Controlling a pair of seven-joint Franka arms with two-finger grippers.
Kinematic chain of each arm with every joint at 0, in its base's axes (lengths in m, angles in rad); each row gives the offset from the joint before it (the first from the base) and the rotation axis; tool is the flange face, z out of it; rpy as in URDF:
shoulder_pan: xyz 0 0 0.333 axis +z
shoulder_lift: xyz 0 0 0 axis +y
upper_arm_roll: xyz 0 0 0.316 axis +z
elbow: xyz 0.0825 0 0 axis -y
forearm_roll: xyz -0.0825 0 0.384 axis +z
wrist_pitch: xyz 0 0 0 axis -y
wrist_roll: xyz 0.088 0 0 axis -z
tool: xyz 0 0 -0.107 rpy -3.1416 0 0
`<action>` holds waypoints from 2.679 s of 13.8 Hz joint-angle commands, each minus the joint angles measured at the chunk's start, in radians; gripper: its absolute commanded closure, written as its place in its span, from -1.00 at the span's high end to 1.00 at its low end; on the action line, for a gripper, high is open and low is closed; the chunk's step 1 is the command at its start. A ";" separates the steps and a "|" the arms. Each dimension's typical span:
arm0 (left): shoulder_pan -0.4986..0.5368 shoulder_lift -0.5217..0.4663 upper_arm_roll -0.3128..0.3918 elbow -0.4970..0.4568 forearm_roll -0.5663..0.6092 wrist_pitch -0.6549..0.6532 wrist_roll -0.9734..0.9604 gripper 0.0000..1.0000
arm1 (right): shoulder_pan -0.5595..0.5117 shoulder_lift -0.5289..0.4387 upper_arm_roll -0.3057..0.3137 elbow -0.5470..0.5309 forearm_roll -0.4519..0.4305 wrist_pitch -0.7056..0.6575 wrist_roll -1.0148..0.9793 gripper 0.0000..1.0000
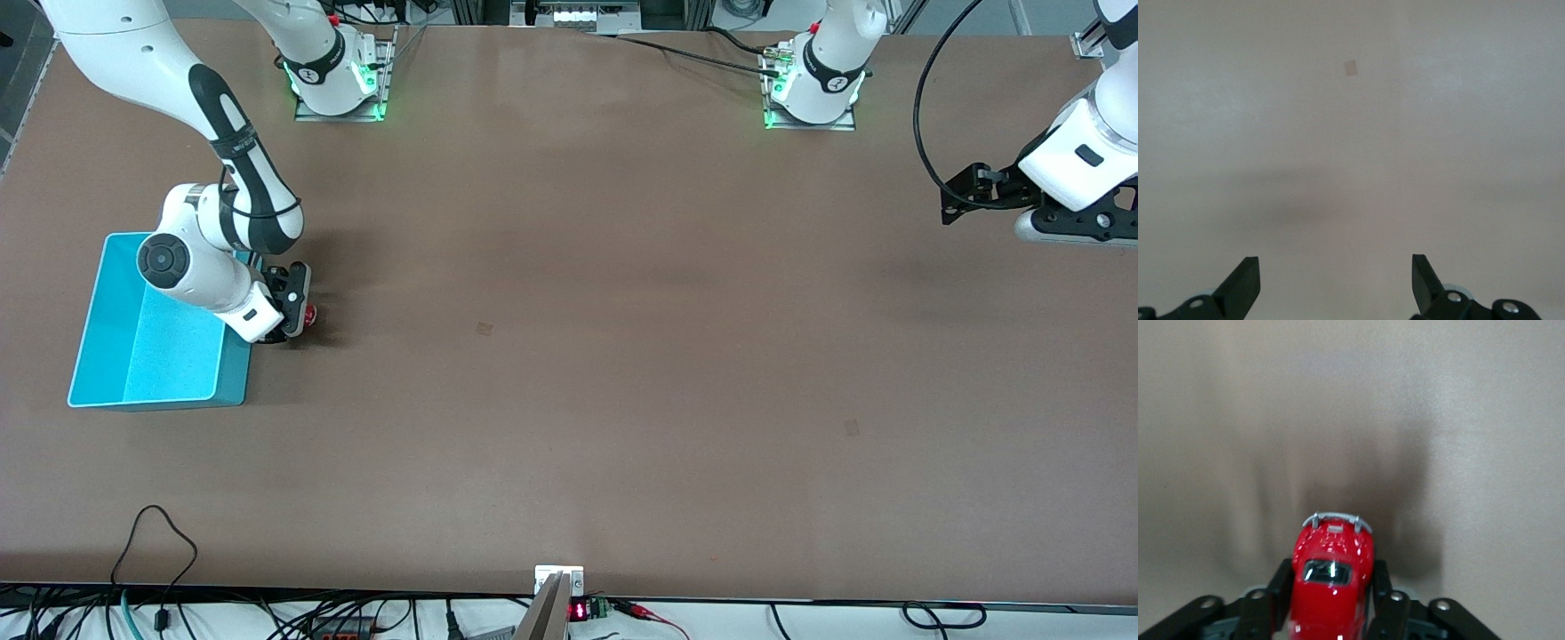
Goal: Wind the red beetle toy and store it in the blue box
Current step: 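Lift the car with the right gripper and carry it over the box, then lower the car into the blue box and open the right gripper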
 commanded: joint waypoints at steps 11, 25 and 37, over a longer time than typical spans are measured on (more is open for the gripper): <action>0.006 -0.006 -0.004 0.020 0.010 -0.025 0.018 1.00 | 0.043 -0.227 -0.048 0.086 0.116 -0.071 0.531 -0.40; 0.006 -0.004 -0.004 0.022 0.003 -0.028 0.015 1.00 | -0.114 -0.120 -0.183 0.097 0.162 -0.005 1.067 -0.42; 0.006 -0.004 -0.004 0.022 0.005 -0.028 0.015 1.00 | -0.117 0.077 -0.185 0.088 0.261 0.120 1.064 -0.03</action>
